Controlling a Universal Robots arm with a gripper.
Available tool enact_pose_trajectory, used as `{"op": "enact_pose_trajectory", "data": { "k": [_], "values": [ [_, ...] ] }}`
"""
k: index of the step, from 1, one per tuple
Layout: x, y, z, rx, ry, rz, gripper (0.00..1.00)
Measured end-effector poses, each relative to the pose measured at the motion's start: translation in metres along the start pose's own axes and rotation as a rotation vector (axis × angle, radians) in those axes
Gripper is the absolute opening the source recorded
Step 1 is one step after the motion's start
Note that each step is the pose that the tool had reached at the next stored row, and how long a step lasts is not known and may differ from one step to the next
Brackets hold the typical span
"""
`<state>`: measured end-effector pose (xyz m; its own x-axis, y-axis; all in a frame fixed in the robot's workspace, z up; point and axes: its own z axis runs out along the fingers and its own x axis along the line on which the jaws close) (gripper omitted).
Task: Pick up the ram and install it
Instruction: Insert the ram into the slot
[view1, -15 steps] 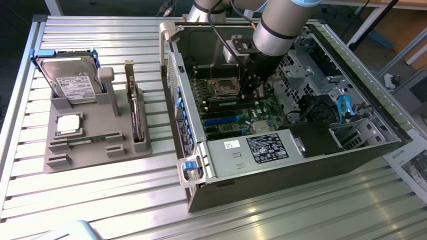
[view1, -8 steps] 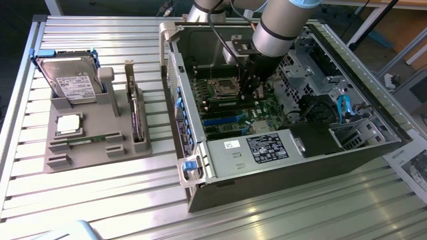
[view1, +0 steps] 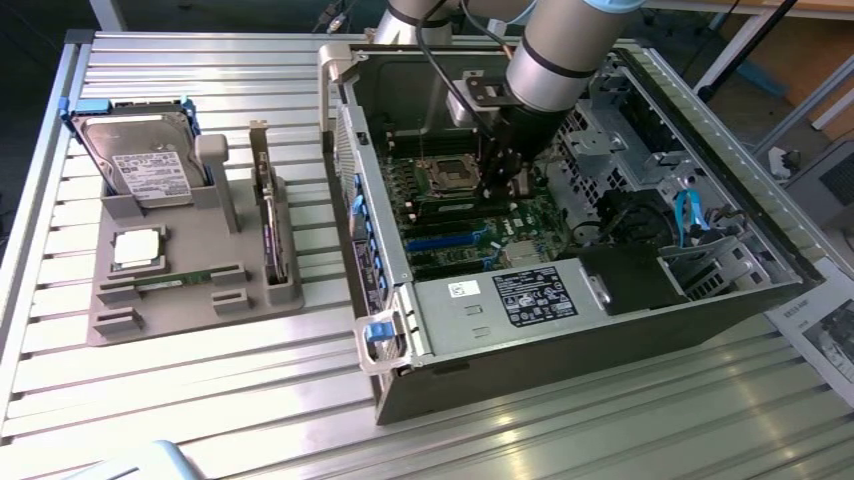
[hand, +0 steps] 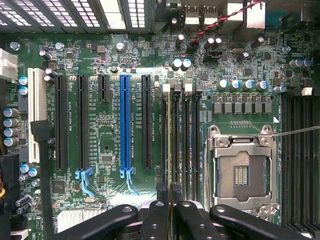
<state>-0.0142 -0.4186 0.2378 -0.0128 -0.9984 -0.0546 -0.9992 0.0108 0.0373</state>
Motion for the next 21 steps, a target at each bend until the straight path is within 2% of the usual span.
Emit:
{"op": "enact_pose_trajectory", "data": {
  "k": [15, 21],
  "values": [
    [0.0000, 0.0000, -0.0008, 0.0014, 0.0007, -0.001, 0.12],
    [0.0000, 0.0000, -0.0008, 0.0006, 0.0012, -0.017, 0.12]
  ]
}}
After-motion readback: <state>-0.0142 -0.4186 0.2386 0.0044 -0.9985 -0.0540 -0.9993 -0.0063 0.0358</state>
